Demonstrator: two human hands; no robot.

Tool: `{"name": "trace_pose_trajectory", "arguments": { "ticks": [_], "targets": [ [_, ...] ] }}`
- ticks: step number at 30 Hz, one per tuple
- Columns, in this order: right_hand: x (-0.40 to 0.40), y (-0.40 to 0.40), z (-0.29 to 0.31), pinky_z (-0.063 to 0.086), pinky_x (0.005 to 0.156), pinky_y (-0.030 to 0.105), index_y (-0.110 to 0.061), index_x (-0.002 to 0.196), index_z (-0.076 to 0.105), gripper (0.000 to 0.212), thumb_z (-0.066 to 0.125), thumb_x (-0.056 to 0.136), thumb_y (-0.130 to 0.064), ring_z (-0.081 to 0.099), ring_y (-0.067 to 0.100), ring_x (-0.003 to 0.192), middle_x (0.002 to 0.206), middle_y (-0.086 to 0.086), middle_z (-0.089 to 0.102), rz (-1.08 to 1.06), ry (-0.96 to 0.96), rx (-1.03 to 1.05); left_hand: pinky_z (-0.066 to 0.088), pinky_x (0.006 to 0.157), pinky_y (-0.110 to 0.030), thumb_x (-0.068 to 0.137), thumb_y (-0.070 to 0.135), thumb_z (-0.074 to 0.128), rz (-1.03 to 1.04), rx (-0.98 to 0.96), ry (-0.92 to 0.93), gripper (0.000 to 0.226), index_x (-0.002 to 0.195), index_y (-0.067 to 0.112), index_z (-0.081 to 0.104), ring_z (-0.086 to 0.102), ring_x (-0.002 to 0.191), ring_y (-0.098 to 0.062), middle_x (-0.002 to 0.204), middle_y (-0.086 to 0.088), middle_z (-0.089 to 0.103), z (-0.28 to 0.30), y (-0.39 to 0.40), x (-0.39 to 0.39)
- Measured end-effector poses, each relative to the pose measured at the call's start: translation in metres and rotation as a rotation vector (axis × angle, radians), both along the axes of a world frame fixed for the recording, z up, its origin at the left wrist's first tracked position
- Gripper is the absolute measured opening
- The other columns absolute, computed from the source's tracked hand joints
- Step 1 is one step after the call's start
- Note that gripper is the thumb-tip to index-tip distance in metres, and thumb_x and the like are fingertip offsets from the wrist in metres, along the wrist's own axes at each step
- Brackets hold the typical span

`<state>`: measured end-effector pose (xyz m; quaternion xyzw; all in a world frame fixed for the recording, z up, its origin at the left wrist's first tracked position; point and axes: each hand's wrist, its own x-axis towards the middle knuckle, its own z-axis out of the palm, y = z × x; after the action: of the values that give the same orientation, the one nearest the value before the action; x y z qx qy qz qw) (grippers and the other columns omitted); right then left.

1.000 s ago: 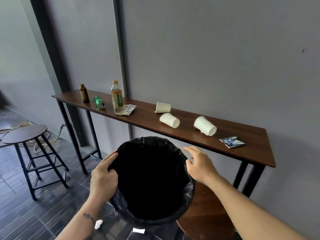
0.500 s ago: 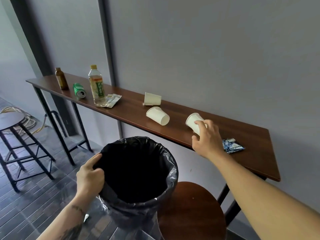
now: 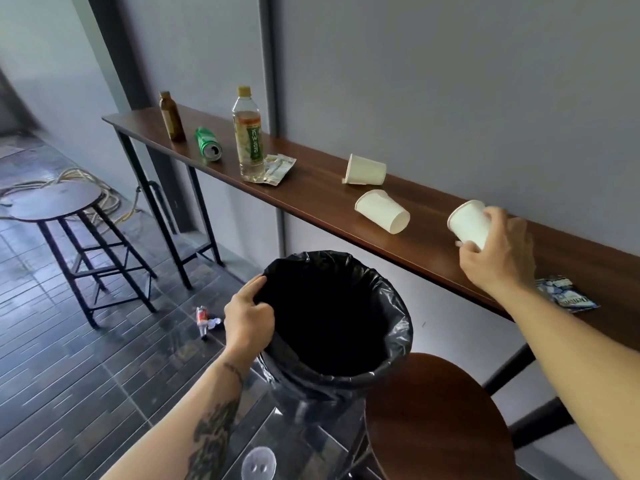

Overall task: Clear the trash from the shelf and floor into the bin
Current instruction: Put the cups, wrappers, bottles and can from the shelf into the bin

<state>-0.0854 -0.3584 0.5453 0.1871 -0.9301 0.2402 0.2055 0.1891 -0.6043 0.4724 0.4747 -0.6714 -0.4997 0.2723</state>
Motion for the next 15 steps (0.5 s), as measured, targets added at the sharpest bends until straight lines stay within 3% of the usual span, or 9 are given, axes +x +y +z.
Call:
{"name": "trace_pose_trajectory", "arguments": {
  "ticks": [2,5,8,11,15],
  "targets": [
    [0.022,-0.012,0.002,0.045,0.069,0.043,-0.017,0.124,0.039,0.054,0.06,0.074,-0.022,0.048,0.042,0.099,0.113,0.025,0.047,0.109,0.03,-0.077,0.036,0.099,-0.015,0.071,-0.004,0.042,-0.001,0.003,-0.023,0.07,0.129,0.026,0.066,0.058,0.111,-0.012,0.127,0.004,0.068,-0.002,-0.006,-0.002],
    [0.069,-0.035,-0.01,0.045,0.066,0.039,-0.02,0.125,0.039,0.056,0.054,0.072,-0.027,0.047,0.029,0.091,0.109,0.013,0.047,0.362,-0.037,-0.055,0.049,0.098,-0.027,0.069,-0.002,0.042,-0.058,0.035,-0.001,0.071,0.129,0.027,0.066,0.065,0.104,-0.017,0.124,0.002,0.069,-0.006,-0.014,-0.005],
    [0.112,-0.06,-0.035,0.044,0.071,0.036,-0.031,0.129,0.033,0.056,0.058,0.079,-0.029,0.048,0.021,0.095,0.117,0.002,0.043,0.594,-0.265,0.093,0.055,0.076,-0.021,0.068,0.001,0.041,-0.103,0.036,0.007,0.07,0.127,0.028,0.067,0.068,0.086,-0.01,0.12,0.002,0.07,-0.008,-0.019,-0.008],
    [0.138,-0.08,-0.06,0.046,0.077,0.037,-0.038,0.133,0.029,0.059,0.058,0.082,-0.033,0.05,0.022,0.101,0.125,-0.002,0.042,0.628,-0.394,0.258,0.051,0.061,-0.011,0.071,0.001,0.04,-0.149,0.032,0.022,0.068,0.127,0.028,0.067,0.067,0.076,0.002,0.122,0.004,0.068,-0.01,-0.019,-0.009],
    [0.15,-0.085,-0.074,0.047,0.091,0.044,-0.038,0.14,0.025,0.065,0.059,0.085,-0.035,0.048,0.025,0.115,0.138,-0.006,0.036,0.622,-0.438,0.305,0.055,0.064,-0.026,0.07,0.002,0.04,-0.156,0.05,0.013,0.069,0.128,0.03,0.066,0.068,0.076,-0.013,0.122,0.002,0.069,-0.012,-0.016,-0.009]
  ]
}}
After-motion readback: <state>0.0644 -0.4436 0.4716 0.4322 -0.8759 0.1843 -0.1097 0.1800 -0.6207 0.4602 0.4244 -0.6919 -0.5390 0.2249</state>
